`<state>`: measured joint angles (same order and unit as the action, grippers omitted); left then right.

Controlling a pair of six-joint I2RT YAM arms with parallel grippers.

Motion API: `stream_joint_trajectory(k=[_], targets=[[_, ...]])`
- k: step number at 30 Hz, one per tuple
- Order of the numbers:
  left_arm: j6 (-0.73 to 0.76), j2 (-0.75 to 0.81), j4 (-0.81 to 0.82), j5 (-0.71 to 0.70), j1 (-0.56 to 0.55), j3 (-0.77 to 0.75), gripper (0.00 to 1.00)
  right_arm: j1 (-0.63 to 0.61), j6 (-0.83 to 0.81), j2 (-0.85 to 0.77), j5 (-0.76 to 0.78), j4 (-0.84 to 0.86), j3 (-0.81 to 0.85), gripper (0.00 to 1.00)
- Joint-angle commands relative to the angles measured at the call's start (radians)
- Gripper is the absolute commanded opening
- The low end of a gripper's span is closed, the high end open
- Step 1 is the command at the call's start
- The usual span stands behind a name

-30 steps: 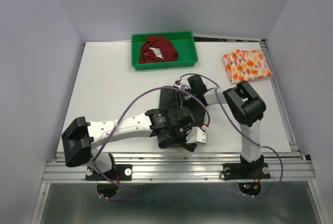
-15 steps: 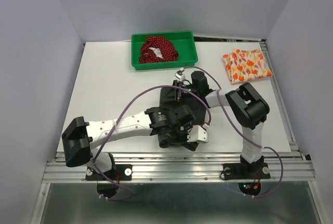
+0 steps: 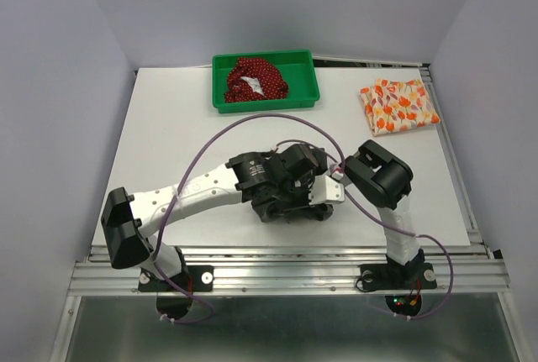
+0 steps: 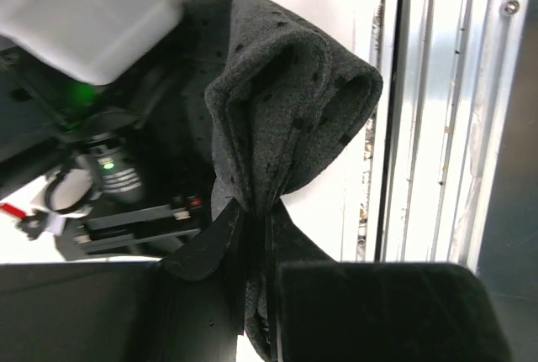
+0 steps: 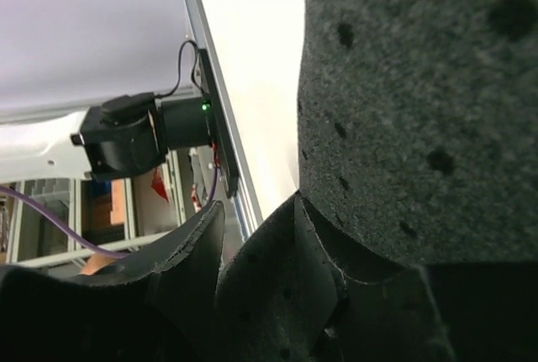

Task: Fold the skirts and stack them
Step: Fold the skirt

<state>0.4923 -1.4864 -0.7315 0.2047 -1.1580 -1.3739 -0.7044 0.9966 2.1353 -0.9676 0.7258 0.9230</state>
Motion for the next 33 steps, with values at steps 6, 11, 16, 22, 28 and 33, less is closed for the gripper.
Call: stream_joint_trajectory(k=[6,11,16,22,28,33], targets=[[0.02,0.029,-0.04,0.041,0.003,-0.071,0.0,0.064,-0.168,-0.094,-0.043,-0.237,0.241,0.67],[0.006,0.046,-0.059,0.079,0.003,-0.067,0.0,0.187,-0.401,-0.057,-0.031,-0.557,0.504,0.9],[-0.014,0.051,-0.06,0.099,0.0,-0.053,0.0,0.266,-0.769,0.043,0.147,-0.978,0.773,0.96],[-0.015,0.029,-0.078,0.102,0.0,-0.097,0.0,0.275,-0.94,0.135,0.23,-1.132,0.79,0.91],[-0.023,-0.017,-0.123,0.113,0.0,-0.175,0.0,0.275,-0.986,0.178,0.187,-1.129,0.728,0.82],[-0.015,-0.044,-0.14,0.108,0.012,-0.226,0.0,0.275,-1.03,0.157,0.097,-1.14,0.659,0.63]])
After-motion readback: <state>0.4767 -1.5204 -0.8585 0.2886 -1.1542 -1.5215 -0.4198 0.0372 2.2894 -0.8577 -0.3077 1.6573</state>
